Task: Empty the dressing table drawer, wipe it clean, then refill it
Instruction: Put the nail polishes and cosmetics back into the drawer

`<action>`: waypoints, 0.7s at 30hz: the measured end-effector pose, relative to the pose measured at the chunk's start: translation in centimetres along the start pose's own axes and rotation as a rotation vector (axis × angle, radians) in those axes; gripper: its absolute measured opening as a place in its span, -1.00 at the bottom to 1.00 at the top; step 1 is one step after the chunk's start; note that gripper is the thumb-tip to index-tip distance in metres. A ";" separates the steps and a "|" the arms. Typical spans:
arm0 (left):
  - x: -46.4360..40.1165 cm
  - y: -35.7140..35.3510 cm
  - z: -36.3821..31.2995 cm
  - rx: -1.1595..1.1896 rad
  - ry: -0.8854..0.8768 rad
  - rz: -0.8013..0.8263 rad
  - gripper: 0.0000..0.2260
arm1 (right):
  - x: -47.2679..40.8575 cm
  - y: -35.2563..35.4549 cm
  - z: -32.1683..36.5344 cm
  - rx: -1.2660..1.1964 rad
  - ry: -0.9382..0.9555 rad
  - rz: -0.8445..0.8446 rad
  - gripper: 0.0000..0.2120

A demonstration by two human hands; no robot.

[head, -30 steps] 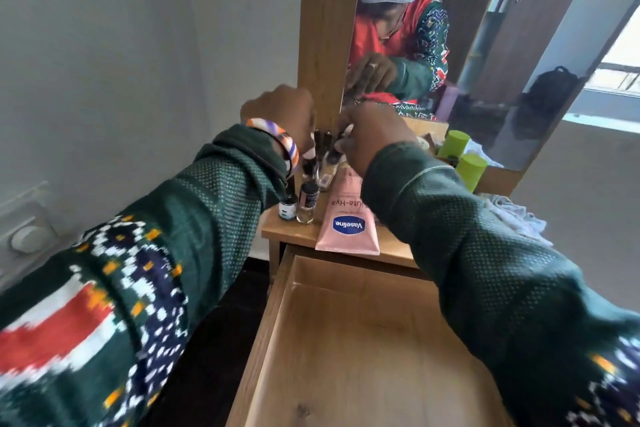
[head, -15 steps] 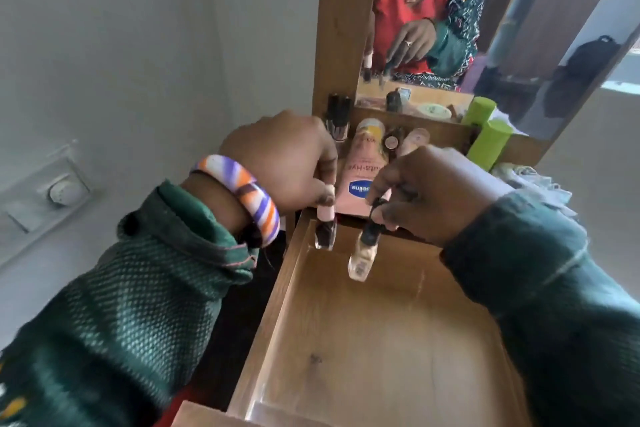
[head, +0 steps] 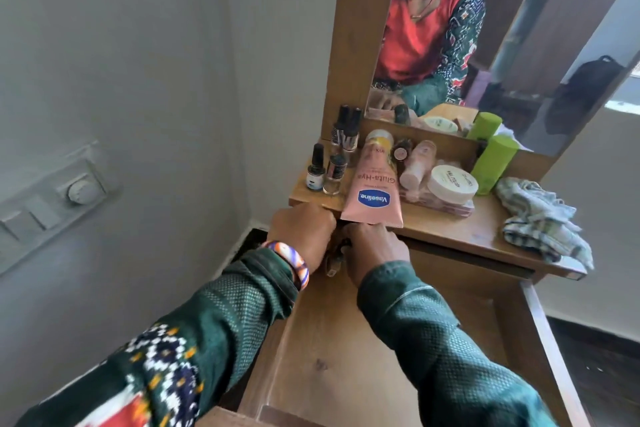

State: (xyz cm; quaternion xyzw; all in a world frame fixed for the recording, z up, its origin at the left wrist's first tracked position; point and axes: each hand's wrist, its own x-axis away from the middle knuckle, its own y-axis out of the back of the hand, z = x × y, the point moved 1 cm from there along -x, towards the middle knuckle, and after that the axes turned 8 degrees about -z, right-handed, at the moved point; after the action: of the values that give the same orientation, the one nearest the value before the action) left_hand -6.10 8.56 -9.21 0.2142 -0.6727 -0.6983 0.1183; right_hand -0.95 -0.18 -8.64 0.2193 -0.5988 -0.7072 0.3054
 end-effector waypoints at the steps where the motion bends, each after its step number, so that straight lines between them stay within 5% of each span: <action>1: 0.0 -0.1 -0.1 -0.038 -0.009 -0.001 -0.74 | -0.1 -0.1 0.1 0.005 0.006 -0.006 -0.70; 21: 0.8 0.9 -0.4 -0.171 -0.087 0.031 -0.75 | 0.7 -0.5 0.0 0.046 0.107 -0.053 -0.76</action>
State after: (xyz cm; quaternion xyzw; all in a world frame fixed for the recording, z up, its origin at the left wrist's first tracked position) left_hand -6.72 7.78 -8.45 0.1622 -0.6185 -0.7598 0.1177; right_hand -1.58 -0.61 -9.07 0.2795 -0.5918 -0.6884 0.3127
